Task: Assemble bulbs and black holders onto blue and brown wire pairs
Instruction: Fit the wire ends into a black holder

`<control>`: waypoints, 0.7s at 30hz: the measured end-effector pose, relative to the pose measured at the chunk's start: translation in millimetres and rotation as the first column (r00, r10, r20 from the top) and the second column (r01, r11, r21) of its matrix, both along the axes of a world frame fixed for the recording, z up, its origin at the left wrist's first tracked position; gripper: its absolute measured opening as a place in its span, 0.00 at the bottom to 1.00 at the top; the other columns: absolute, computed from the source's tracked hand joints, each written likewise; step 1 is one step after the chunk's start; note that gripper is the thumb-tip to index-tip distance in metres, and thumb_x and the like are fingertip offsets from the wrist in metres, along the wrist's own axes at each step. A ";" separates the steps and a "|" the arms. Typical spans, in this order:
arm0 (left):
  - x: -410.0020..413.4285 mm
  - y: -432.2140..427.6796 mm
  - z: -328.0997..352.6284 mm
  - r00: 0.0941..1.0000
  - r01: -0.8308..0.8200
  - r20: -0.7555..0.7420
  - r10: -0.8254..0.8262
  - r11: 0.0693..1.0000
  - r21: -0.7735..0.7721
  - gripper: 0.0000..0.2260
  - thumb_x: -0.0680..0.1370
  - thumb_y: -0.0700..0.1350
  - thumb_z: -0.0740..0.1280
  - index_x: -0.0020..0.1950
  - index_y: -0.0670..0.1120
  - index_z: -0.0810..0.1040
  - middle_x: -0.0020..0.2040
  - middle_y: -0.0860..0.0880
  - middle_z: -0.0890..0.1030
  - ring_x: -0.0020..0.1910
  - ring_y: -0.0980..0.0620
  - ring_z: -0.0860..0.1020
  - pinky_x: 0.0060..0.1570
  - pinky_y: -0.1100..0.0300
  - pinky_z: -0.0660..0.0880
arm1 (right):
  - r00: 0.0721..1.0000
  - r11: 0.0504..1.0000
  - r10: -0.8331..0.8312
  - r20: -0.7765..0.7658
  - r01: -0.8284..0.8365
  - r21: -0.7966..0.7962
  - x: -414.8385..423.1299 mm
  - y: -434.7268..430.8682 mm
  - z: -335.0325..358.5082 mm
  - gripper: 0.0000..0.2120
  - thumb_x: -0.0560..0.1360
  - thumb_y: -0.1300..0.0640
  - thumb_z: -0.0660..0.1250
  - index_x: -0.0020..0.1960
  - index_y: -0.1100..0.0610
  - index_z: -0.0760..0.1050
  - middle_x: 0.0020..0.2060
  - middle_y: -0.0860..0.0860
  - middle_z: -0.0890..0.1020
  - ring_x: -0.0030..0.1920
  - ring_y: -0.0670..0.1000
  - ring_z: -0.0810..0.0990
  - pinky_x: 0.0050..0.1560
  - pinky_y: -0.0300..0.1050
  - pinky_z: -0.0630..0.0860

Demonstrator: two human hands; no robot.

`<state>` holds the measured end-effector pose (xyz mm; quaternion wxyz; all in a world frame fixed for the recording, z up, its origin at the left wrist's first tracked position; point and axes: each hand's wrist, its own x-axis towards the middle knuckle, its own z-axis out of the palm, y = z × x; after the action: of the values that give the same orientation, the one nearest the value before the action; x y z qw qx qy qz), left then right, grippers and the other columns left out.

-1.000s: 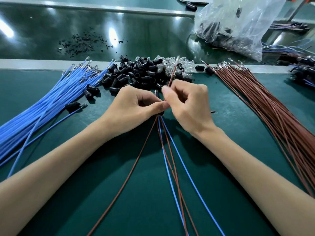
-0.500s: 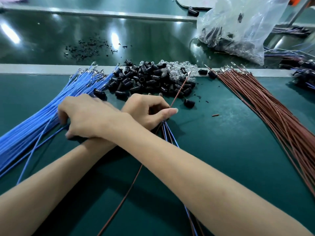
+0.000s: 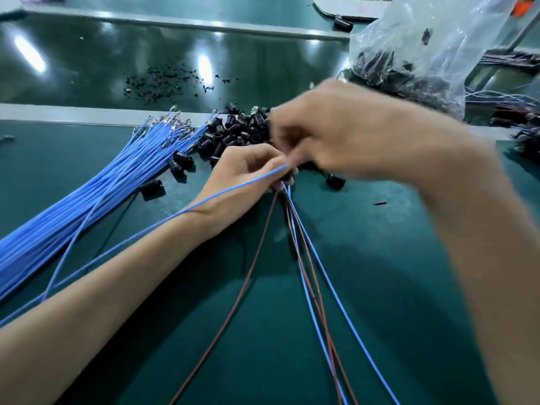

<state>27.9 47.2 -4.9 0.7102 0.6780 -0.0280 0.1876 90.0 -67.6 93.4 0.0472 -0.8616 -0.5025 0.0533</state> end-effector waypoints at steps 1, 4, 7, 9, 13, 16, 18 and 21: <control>-3.2 4.7 0.1 0.996 0.021 -0.090 -0.017 0.999 0.044 0.10 0.78 0.41 0.65 0.37 0.45 0.77 0.30 0.55 0.79 0.30 0.61 0.75 0.34 0.70 0.71 | 0.997 0.998 -0.057 -0.049 0.058 0.019 6.6 -19.3 10.1 0.11 0.71 0.58 0.72 0.36 0.46 0.74 0.32 0.44 0.77 0.35 0.39 0.75 0.36 0.44 0.70; -8.0 20.2 0.0 0.975 0.110 -0.181 -0.129 0.987 -0.113 0.11 0.75 0.49 0.63 0.39 0.42 0.77 0.35 0.50 0.81 0.35 0.54 0.80 0.36 0.65 0.76 | 0.973 0.977 -0.188 -0.134 0.199 0.079 22.4 -56.9 17.9 0.15 0.71 0.62 0.74 0.36 0.43 0.77 0.33 0.40 0.80 0.34 0.32 0.75 0.37 0.37 0.67; -9.4 26.5 2.2 0.906 0.325 -0.250 -0.342 0.940 -0.107 0.11 0.76 0.48 0.64 0.44 0.42 0.81 0.48 0.47 0.83 0.43 0.50 0.83 0.38 0.64 0.77 | 0.954 0.945 -0.277 -0.117 0.292 0.145 36.9 -60.8 5.5 0.15 0.72 0.63 0.73 0.37 0.42 0.79 0.35 0.42 0.81 0.37 0.35 0.76 0.41 0.35 0.71; -13.1 30.4 0.1 0.859 0.431 -0.305 -0.411 0.902 0.001 0.17 0.76 0.46 0.61 0.52 0.32 0.78 0.50 0.48 0.84 0.44 0.52 0.83 0.39 0.65 0.77 | 0.938 0.913 -0.337 -0.080 0.347 0.213 44.7 -58.8 -3.3 0.17 0.72 0.66 0.71 0.37 0.43 0.79 0.36 0.41 0.81 0.38 0.33 0.76 0.46 0.39 0.75; -18.0 32.6 1.6 0.839 0.493 -0.284 -0.464 0.869 0.036 0.27 0.75 0.51 0.68 0.52 0.24 0.72 0.43 0.49 0.84 0.39 0.53 0.81 0.40 0.66 0.76 | 0.911 0.874 -0.409 0.046 0.377 0.306 55.7 -53.3 -20.0 0.15 0.72 0.68 0.70 0.42 0.48 0.83 0.35 0.39 0.79 0.30 0.27 0.72 0.37 0.31 0.66; -18.7 33.1 2.4 0.846 0.468 -0.247 -0.473 0.880 -0.080 0.21 0.68 0.57 0.72 0.43 0.38 0.79 0.45 0.45 0.84 0.37 0.52 0.81 0.40 0.64 0.76 | 0.906 0.864 -0.419 0.057 0.378 0.332 58.4 -51.5 -28.5 0.14 0.72 0.70 0.69 0.46 0.52 0.84 0.42 0.46 0.82 0.38 0.40 0.78 0.47 0.41 0.76; -18.4 33.4 2.9 0.842 0.468 -0.240 -0.483 0.875 -0.121 0.16 0.67 0.57 0.73 0.40 0.44 0.80 0.44 0.45 0.84 0.36 0.51 0.80 0.39 0.64 0.76 | 0.902 0.862 -0.426 0.070 0.382 0.335 58.9 -49.0 -34.6 0.12 0.72 0.69 0.69 0.47 0.53 0.84 0.46 0.50 0.82 0.47 0.50 0.80 0.53 0.47 0.77; -17.9 31.0 2.5 0.847 0.451 -0.271 -0.458 0.888 -0.093 0.09 0.67 0.50 0.75 0.36 0.46 0.82 0.40 0.47 0.84 0.33 0.53 0.79 0.37 0.66 0.75 | 0.887 0.834 -0.458 0.060 0.405 0.375 60.0 -43.9 -43.9 0.09 0.73 0.65 0.70 0.48 0.54 0.84 0.49 0.52 0.81 0.50 0.54 0.80 0.54 0.50 0.76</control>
<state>10.0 78.2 -2.4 0.7395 0.6627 -0.0825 -0.0851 150.0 -111.5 49.4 0.1742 -0.9316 -0.2982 -0.1131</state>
